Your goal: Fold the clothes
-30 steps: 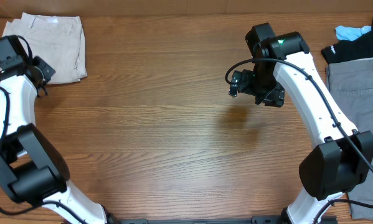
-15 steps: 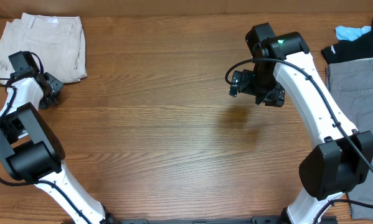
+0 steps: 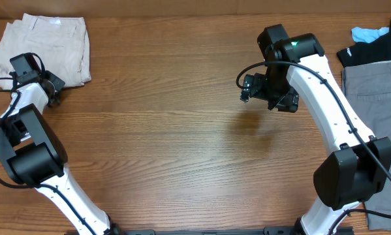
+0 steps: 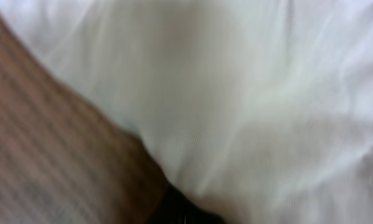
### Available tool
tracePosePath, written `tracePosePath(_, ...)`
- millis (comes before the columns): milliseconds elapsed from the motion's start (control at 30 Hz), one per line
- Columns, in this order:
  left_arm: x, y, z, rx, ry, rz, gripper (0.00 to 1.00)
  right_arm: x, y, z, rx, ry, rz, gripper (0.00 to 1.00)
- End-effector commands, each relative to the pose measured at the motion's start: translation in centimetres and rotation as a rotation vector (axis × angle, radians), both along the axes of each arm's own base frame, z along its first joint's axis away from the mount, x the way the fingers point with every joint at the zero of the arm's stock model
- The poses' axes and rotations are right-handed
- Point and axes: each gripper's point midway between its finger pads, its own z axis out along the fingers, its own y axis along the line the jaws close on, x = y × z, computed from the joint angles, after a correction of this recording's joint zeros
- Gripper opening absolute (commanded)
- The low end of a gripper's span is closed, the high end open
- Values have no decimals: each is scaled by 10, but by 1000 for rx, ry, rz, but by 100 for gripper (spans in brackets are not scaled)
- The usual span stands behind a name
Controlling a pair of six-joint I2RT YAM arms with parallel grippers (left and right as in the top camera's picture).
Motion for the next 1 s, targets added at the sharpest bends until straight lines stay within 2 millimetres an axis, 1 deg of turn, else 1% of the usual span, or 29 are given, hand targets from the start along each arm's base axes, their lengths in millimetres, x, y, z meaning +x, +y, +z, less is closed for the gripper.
tracePosePath(0,-5,-3,-43,-43,45,-1,4,3,-1,6,-3,-24,4,100)
tracePosePath(67,0,-2,-43,-37,22,-4,4,2,-1,6,-3,-22,1,100)
tracePosePath(200,10,3,-35,-13,-26,-5,4,1,-2,6,-4,-17,1,100)
tracePosePath(300,13,4,-33,-10,-41,-8,4,1,-2,6,-5,-16,1,100)
tracePosePath(567,25,-6,-29,3,-71,-35,5,-2,1,6,4,-5,4,100)
tracePosePath(633,28,-10,-28,4,-74,-43,10,-4,0,6,2,1,3,100)
tracePosePath(733,25,-14,-31,-16,-52,-59,23,-5,0,6,0,9,3,100)
tracePosePath(800,20,-16,-33,-26,-16,-71,24,-6,-1,6,-1,11,3,100)
tracePosePath(867,12,-16,-31,-37,25,-78,31,-4,0,6,1,4,0,100)
tracePosePath(967,3,-12,-20,-50,54,-68,33,-1,1,6,4,-9,0,100)
